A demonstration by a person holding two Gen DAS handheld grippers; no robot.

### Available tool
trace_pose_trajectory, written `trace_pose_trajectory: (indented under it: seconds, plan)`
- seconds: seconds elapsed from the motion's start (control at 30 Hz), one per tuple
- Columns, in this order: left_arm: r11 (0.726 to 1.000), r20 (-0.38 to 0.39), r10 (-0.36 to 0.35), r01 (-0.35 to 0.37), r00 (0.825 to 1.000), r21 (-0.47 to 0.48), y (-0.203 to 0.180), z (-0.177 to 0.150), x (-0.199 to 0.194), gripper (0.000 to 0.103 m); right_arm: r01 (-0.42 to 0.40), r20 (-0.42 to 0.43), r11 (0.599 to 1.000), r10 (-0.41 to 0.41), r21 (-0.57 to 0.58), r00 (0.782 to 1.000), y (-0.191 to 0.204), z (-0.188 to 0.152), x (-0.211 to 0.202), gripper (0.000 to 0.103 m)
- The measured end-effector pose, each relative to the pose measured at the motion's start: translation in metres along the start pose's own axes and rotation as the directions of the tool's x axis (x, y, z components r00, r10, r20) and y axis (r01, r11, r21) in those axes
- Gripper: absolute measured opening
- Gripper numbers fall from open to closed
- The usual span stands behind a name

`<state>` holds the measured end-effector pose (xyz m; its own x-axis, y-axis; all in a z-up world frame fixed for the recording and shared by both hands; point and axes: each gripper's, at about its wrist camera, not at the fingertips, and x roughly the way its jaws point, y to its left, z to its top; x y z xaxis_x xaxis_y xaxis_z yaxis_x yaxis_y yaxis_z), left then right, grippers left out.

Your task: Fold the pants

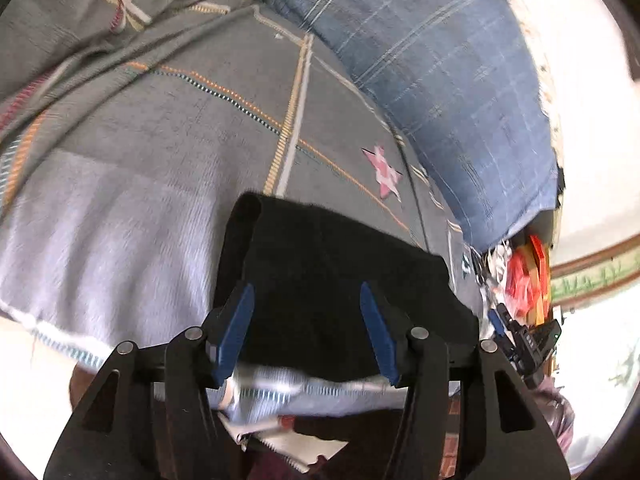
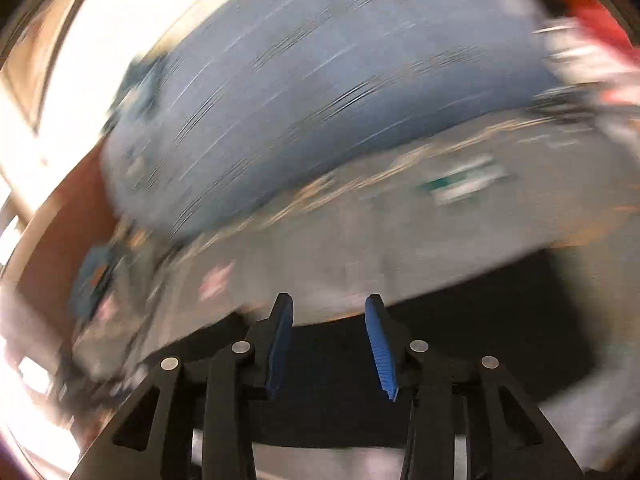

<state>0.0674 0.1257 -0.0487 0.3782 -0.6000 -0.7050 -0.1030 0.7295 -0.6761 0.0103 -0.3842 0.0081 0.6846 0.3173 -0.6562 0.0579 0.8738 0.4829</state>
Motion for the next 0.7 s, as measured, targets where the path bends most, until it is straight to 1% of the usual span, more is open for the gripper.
trace_pose_trajectory:
  seconds: [0.03,0.07,0.13,0.2,0.23,0.27,0.3,0.33,0.37,0.4,0.43,0.5,0.53,0.57,0.63,0.67,0.7]
  plan:
    - [1.000,-0.010,0.017,-0.018,1.000,-0.018,0.002,0.006,0.009,0.053,-0.028,-0.052,0.999,0.026,-0.032,0.998,0.018,0.001,0.025,0.040]
    - [0.999,-0.019,0.030,-0.030,0.999,-0.027,0.002,0.010,0.016,0.053,-0.030,-0.085,0.997,0.024,-0.070,0.996,0.035,0.001,0.046,0.040]
    - [0.998,-0.033,0.045,-0.046,0.998,-0.033,0.006,0.016,0.023,0.053,-0.013,-0.143,0.990,-0.007,-0.139,0.990,0.060,-0.001,0.081,0.040]
    - [0.999,-0.040,0.045,-0.046,0.998,-0.022,0.005,0.019,0.028,0.053,-0.004,-0.185,0.982,-0.032,-0.190,0.982,0.075,-0.004,0.108,0.040]
    - [0.999,-0.045,0.038,-0.039,0.998,-0.020,0.003,0.018,0.029,0.053,-0.007,-0.213,0.973,-0.044,-0.231,0.976,0.083,-0.007,0.122,0.038]
    - [0.999,-0.052,0.031,-0.032,0.998,-0.021,0.003,0.019,0.029,0.053,-0.007,-0.230,0.962,-0.058,-0.272,0.971,0.086,-0.012,0.128,0.017]
    - [0.999,-0.053,0.025,-0.026,0.998,-0.026,0.003,0.018,0.030,0.053,-0.001,-0.242,0.936,-0.091,-0.353,0.966,0.096,-0.016,0.136,0.006]
    - [0.999,-0.047,0.019,-0.021,0.999,-0.031,0.004,0.019,0.028,0.053,0.015,-0.225,0.916,-0.114,-0.400,0.968,0.100,-0.020,0.134,0.007]
    - [0.999,-0.046,0.013,-0.015,0.999,-0.031,0.005,0.020,0.027,0.053,0.024,-0.198,0.901,-0.121,-0.432,0.973,0.105,-0.021,0.132,0.006]
    - [0.999,-0.044,0.017,-0.018,0.999,-0.031,0.006,0.021,0.030,0.053,0.026,-0.173,0.900,-0.112,-0.435,0.978,0.107,-0.018,0.127,0.006]
    - [0.999,-0.042,0.022,-0.023,0.999,-0.032,0.008,0.022,0.031,0.053,0.039,-0.164,0.906,-0.118,-0.421,0.979,0.102,-0.015,0.129,0.006]
    - [0.998,-0.049,0.020,-0.022,0.999,-0.055,0.012,0.025,0.033,0.053,0.071,-0.192,0.906,-0.164,-0.417,0.968,0.095,-0.013,0.142,0.008]
    - [0.998,-0.049,0.013,-0.016,0.999,-0.065,0.013,0.025,0.029,0.053,0.074,-0.183,0.914,-0.159,-0.400,0.970,0.095,-0.014,0.142,0.010]
    - [0.998,-0.050,0.010,-0.013,0.999,-0.064,0.012,0.024,0.025,0.053,0.076,-0.171,0.924,-0.150,-0.376,0.974,0.094,-0.013,0.136,0.011]
    - [0.999,-0.028,-0.012,0.011,1.000,-0.048,0.010,0.015,0.007,0.053,0.062,-0.148,0.946,-0.115,-0.320,0.982,0.091,-0.014,0.114,0.015]
    - [0.999,-0.027,-0.027,0.026,0.999,-0.040,0.010,0.010,-0.001,0.053,0.040,-0.139,0.953,-0.085,-0.302,0.987,0.092,-0.016,0.103,0.015]
    - [0.998,-0.029,-0.053,0.052,0.998,-0.029,0.009,0.001,-0.011,0.053,0.001,-0.136,0.959,-0.041,-0.285,0.990,0.092,-0.020,0.089,0.015]
